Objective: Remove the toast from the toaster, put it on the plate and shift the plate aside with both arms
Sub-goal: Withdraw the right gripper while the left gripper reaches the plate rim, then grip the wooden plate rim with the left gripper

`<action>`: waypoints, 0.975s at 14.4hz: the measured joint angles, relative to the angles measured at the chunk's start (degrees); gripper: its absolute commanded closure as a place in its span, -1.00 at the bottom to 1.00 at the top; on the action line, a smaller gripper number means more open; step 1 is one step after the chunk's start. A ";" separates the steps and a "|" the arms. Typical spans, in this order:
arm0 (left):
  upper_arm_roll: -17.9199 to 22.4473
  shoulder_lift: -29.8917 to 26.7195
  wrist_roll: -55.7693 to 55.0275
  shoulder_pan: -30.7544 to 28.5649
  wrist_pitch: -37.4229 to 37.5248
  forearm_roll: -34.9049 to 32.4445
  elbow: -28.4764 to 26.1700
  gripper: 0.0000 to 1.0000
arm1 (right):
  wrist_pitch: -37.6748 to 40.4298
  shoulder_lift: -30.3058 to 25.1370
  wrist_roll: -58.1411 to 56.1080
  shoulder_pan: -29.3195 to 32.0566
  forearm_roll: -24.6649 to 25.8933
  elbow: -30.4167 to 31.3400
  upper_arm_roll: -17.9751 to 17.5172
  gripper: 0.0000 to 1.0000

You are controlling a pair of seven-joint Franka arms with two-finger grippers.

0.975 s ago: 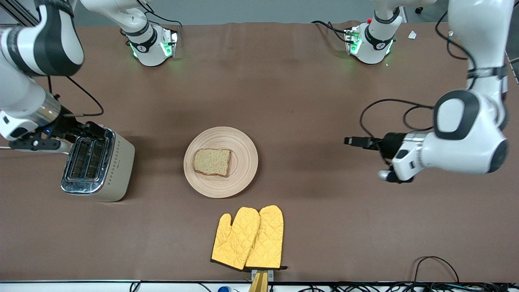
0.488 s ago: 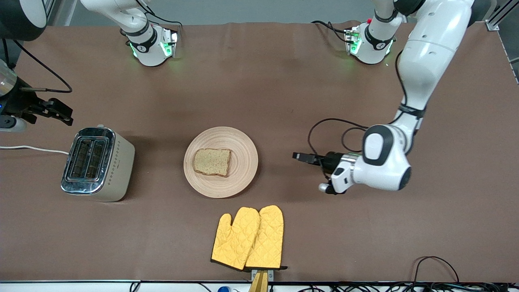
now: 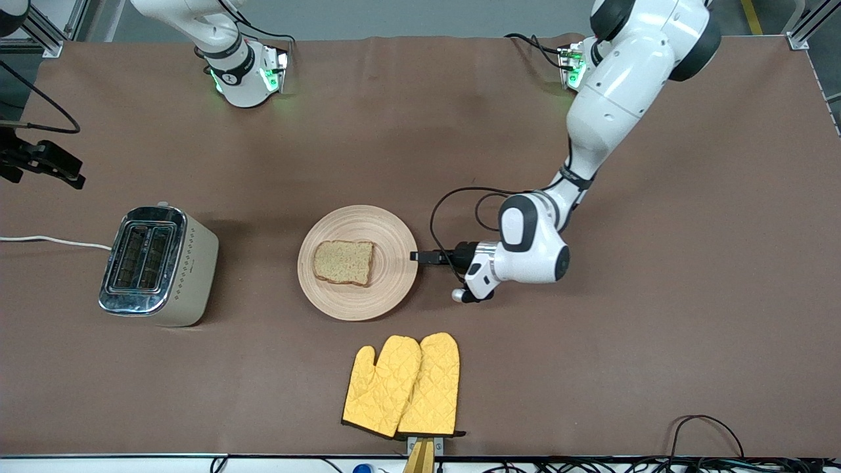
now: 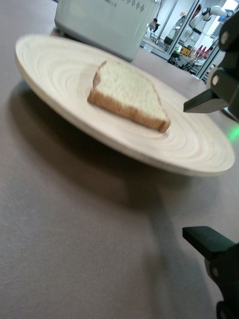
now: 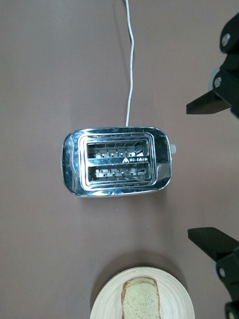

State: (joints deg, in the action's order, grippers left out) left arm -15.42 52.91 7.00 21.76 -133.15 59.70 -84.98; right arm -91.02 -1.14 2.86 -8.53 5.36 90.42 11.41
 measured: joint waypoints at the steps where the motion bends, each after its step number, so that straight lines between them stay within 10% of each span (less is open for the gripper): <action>1: 0.00 0.78 0.00 0.26 -0.36 0.01 0.50 -1.00 | 0.00 0.00 0.00 0.19 -0.04 -0.07 -0.04 -1.00; 5: -0.01 1.34 0.00 0.48 -0.39 0.08 1.87 -0.96 | 0.07 0.06 0.04 3.36 -4.68 -0.15 -2.54 -1.00; 14: -0.01 1.55 8.15 3.33 -2.51 0.08 3.55 -0.22 | 0.49 0.07 0.11 5.90 -5.39 -0.17 -6.46 -1.00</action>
State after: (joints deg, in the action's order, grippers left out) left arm -15.44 54.46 15.15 25.09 -135.67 59.78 -81.44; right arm -90.53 -1.07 2.98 -2.63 -0.03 90.24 4.95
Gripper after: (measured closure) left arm 0.273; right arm 0.000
